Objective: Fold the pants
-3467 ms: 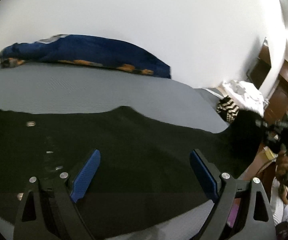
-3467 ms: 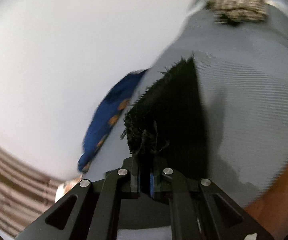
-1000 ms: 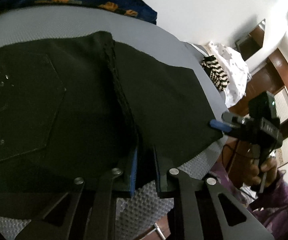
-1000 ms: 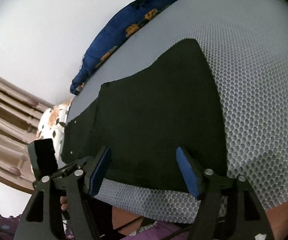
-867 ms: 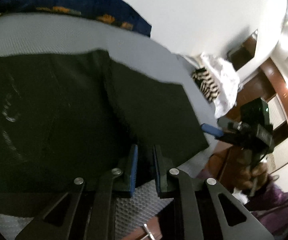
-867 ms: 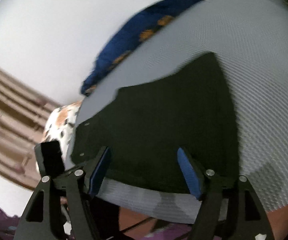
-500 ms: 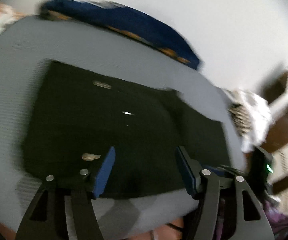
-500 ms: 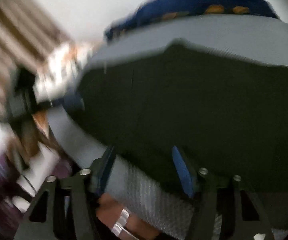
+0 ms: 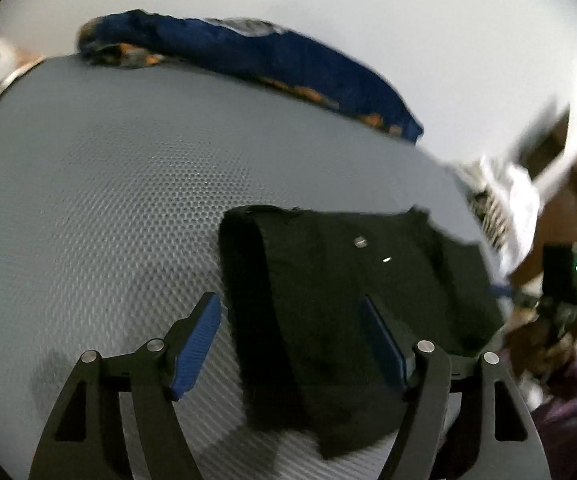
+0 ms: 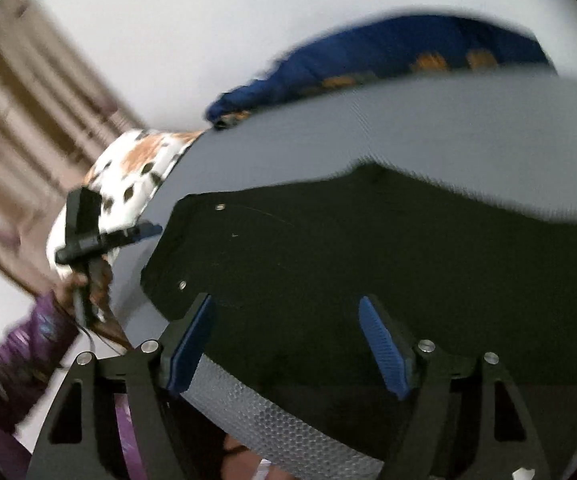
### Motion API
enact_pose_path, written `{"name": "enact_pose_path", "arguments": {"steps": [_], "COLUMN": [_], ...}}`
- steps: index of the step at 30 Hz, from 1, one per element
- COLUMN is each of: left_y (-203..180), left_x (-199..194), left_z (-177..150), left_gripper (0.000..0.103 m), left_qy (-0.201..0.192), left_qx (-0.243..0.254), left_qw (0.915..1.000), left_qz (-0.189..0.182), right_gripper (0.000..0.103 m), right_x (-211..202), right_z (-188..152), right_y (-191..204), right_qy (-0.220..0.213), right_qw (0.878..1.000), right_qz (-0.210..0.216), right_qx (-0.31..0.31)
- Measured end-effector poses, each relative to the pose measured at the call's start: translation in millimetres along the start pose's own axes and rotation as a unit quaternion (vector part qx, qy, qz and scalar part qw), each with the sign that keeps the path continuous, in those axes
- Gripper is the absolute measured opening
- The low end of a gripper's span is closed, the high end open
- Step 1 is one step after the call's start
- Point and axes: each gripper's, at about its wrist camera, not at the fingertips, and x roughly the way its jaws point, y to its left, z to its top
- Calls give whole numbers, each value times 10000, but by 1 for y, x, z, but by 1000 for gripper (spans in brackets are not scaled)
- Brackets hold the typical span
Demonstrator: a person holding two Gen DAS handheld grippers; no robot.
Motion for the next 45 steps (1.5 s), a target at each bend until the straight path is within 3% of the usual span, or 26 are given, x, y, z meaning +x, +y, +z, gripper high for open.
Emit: {"name": "enact_pose_path", "arguments": {"steps": [3, 10, 13, 19, 24, 30, 36, 42, 45], "left_y": [19, 48, 39, 21, -35, -122, -209, -285, -317], "left_x": [25, 41, 52, 24, -7, -10, 5, 46, 74], "left_z": [4, 25, 28, 15, 27, 41, 56, 64, 70], "left_gripper": [73, 72, 36, 21, 19, 19, 19, 19, 19], "left_qy": [548, 344, 501, -3, 20, 342, 613, 892, 971], "left_qx": [-254, -711, -691, -1020, -862, -659, -523, -598, -613], "left_qw": [9965, 9869, 9902, 9914, 9946, 9958, 9935, 9855, 9814], "left_qz": [-580, -1410, -1109, -815, -575, -538, -808, -1312, -1538], "right_gripper": [72, 72, 72, 73, 73, 74, 81, 86, 93], "right_x": [7, 10, 15, 23, 24, 7, -15, -51, -83], "right_z": [-2, -5, -6, -11, -15, -10, -17, -19, -20], "right_y": [-7, -3, -2, 6, 8, 27, 59, 29, -4], "right_qy": [60, 175, 228, 291, 280, -102, -234, -480, -730], "right_qw": [9996, 9995, 9993, 9992, 9989, 9904, 9848, 9773, 9754], "right_qz": [-64, -123, -74, 77, 250, 1359, 1670, 2061, 2061], "right_qx": [283, 233, 288, 273, 268, 231, -412, 74, 292]}}
